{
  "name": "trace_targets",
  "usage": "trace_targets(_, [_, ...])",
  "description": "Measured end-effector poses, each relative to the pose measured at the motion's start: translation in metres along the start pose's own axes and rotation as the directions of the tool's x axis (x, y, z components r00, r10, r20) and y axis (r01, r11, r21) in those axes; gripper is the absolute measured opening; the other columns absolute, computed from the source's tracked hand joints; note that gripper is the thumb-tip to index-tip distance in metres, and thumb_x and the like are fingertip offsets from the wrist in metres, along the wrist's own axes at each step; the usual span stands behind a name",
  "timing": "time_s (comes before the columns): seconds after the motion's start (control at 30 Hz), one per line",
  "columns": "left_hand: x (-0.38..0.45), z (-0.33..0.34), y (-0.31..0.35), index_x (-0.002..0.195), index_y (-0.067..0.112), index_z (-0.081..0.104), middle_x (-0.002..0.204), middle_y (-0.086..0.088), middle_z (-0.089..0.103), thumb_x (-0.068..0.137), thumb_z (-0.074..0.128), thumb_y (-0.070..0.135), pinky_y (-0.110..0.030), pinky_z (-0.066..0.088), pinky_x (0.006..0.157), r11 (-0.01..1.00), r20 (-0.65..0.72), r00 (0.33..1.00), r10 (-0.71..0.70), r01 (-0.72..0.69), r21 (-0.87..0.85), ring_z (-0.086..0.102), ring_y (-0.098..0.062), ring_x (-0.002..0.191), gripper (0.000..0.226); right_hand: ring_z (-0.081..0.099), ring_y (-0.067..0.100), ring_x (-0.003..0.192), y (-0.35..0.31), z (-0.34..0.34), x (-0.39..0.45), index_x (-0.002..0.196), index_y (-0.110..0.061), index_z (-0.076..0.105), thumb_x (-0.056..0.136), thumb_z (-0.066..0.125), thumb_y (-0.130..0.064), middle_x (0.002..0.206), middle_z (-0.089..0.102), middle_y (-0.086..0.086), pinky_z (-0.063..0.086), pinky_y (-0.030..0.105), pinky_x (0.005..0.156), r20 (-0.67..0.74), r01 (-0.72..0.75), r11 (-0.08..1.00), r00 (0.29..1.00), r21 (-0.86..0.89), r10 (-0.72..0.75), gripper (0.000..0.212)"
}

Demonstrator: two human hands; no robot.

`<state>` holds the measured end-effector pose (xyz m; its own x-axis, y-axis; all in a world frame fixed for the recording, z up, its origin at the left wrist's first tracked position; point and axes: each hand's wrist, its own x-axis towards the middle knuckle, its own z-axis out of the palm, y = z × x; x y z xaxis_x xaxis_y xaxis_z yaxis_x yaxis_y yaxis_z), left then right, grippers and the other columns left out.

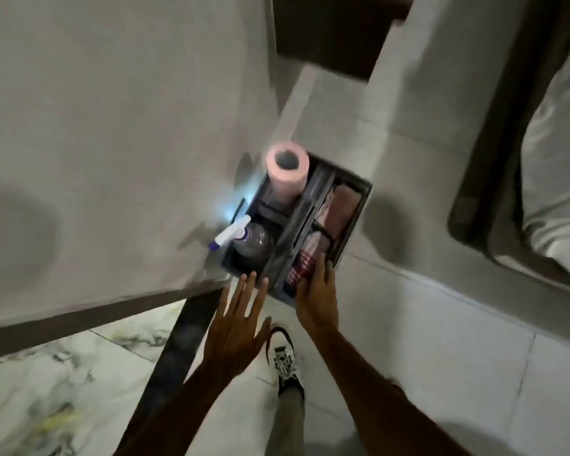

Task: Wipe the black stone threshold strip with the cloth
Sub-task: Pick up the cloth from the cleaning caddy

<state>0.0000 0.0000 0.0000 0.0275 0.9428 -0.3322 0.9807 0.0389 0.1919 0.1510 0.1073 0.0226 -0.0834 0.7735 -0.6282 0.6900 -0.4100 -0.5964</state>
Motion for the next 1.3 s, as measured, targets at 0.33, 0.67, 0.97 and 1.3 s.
trace_targets(0.33, [0.055,0.143,-0.080,0.173,0.013,0.021,0.181,-0.019,0.019,0.111,0.035,0.052,-0.052,-0.002,0.138,0.991,-0.116,0.988,0.100,-0.089,0.099,0.011,-0.034,0.169,0.075,0.026,0.042,0.164,0.065,0.113,0.132,0.175,-0.025,0.003,0.104,0.070,-0.023,0.182,0.002,0.017,0.040,0.059,0.127,-0.138,-0.138,0.988,0.982,-0.071,0.127,0.098])
trace_targets(0.67, [0.057,0.163,-0.086,0.175,0.018,0.011,0.182,-0.016,0.016,0.112,0.035,0.053,-0.053,-0.003,0.138,0.991,-0.235,0.964,0.125,-0.112,0.068,0.001,-0.028,0.171,0.077,0.038,0.041,0.155,0.066,0.107,0.148,0.166,-0.017,0.034,0.094,0.080,-0.012,0.176,0.024,0.017,0.054,0.056,0.117,-0.268,-0.151,0.966,0.959,-0.210,0.092,0.085])
trace_targets(0.97, [0.038,0.116,-0.056,0.175,0.017,0.008,0.183,-0.018,0.012,0.109,0.034,0.054,-0.050,-0.005,0.138,1.000,-0.240,0.971,-0.024,0.024,-0.002,0.005,-0.031,0.170,0.080,0.052,0.033,0.147,0.055,0.069,0.078,0.165,-0.016,0.041,0.110,0.058,-0.019,0.166,0.046,0.015,0.049,0.048,0.122,-0.234,-0.004,0.992,0.972,0.124,0.034,0.058])
trace_targets(1.3, [-0.073,0.090,0.024,0.171,0.008,0.027,0.179,-0.022,0.024,0.109,0.046,0.051,-0.065,0.019,0.135,0.955,-0.316,0.901,-0.296,0.267,-0.131,0.024,-0.040,0.166,0.078,0.056,0.001,0.116,0.064,0.025,-0.034,0.162,-0.007,0.047,0.111,0.059,-0.010,0.156,0.056,0.017,0.037,-0.016,0.079,-0.166,0.331,0.944,0.931,0.013,-0.324,0.052])
